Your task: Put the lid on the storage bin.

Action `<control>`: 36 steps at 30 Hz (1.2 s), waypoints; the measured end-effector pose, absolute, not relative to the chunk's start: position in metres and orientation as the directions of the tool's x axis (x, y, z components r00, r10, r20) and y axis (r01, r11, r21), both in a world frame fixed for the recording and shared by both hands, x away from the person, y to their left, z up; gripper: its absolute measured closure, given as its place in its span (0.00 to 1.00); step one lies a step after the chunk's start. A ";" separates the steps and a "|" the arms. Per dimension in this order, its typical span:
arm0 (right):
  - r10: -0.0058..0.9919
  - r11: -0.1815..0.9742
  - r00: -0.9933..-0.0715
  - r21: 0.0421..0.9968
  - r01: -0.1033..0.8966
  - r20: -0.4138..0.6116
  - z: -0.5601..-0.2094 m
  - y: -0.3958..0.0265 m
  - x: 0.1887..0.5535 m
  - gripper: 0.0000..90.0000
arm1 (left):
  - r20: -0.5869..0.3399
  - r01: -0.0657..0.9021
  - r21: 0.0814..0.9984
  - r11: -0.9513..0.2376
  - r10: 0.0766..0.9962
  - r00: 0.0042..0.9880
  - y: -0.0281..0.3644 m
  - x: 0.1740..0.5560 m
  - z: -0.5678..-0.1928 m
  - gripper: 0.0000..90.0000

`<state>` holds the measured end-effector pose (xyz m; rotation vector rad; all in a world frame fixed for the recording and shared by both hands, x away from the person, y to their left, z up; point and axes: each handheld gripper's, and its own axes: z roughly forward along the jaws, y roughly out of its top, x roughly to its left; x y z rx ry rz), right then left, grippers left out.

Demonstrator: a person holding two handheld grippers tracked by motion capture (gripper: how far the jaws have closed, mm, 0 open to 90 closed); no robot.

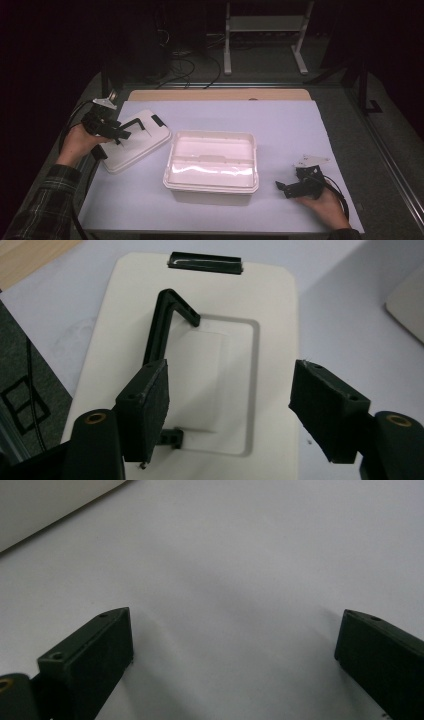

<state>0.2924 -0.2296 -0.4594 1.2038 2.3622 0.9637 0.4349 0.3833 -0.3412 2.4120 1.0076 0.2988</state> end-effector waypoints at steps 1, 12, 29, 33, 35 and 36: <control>0.804 0.418 -0.594 0.692 0.589 0.020 -0.459 -0.230 0.292 0.02 | 0.005 0.606 0.527 -0.596 0.715 0.699 0.383 0.437 -0.342 0.36; 0.804 0.418 -0.594 0.692 0.589 0.020 -0.459 -0.230 0.292 0.02 | -0.009 0.631 0.497 -0.596 0.723 0.690 0.391 0.473 -0.349 0.43; 0.804 0.417 -0.594 0.692 0.589 0.021 -0.459 -0.230 0.292 0.02 | -0.062 0.659 0.376 -0.652 0.692 0.720 0.386 0.500 -0.374 0.79; 0.804 0.417 -0.594 0.692 0.589 0.021 -0.459 -0.230 0.292 0.02 | -0.060 0.646 0.363 -0.671 0.676 0.735 0.385 0.499 -0.375 0.89; 0.804 0.417 -0.594 0.692 0.589 0.021 -0.459 -0.230 0.292 0.02 | -0.063 0.635 0.362 -0.683 0.662 0.747 0.383 0.497 -0.373 0.91; 0.804 0.417 -0.594 0.692 0.589 0.021 -0.459 -0.230 0.292 0.02 | -0.066 0.630 0.361 -0.687 0.656 0.752 0.382 0.496 -0.373 0.92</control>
